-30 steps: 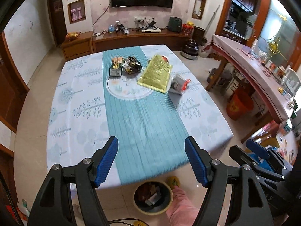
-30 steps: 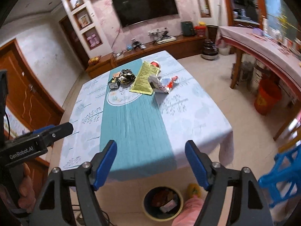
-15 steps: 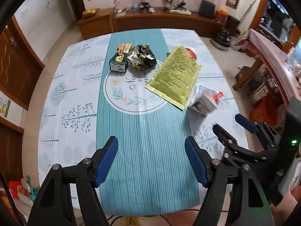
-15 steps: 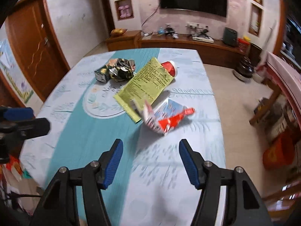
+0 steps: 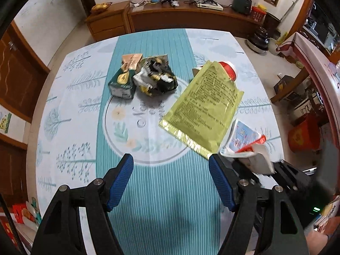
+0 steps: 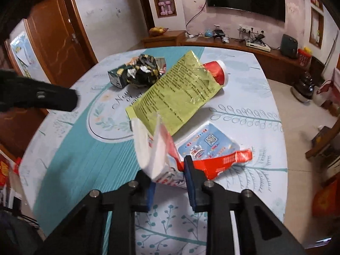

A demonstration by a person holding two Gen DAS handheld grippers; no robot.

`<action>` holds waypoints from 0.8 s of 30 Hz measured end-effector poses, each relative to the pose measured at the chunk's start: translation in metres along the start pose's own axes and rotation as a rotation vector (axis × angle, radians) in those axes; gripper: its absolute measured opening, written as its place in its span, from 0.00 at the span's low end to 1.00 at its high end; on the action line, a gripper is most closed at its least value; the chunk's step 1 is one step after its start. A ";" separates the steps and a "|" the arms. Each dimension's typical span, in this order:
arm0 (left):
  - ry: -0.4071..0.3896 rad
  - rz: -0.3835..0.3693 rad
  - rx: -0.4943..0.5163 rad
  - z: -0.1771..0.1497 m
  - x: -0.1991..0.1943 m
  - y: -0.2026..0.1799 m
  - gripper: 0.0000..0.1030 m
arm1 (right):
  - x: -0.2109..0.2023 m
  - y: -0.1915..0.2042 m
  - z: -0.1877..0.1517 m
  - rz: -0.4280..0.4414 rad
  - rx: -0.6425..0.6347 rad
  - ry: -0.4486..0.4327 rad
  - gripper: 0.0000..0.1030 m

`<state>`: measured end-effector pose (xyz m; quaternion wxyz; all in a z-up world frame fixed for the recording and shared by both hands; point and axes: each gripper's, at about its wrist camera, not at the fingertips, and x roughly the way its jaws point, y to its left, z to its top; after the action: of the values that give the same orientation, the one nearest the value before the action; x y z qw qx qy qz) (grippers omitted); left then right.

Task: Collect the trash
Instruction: 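Grasp the white-and-red box with the right gripper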

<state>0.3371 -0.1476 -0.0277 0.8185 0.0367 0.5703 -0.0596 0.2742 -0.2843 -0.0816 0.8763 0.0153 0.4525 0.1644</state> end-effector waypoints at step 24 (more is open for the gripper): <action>0.150 -0.101 0.298 0.105 0.108 -0.059 0.69 | -0.013 -0.081 0.027 0.161 0.314 0.005 0.18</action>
<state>0.4632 -0.2253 -0.0921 0.7550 0.1333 0.6157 -0.1819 0.3112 -0.3613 -0.0699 0.8461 0.1876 0.4720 0.1616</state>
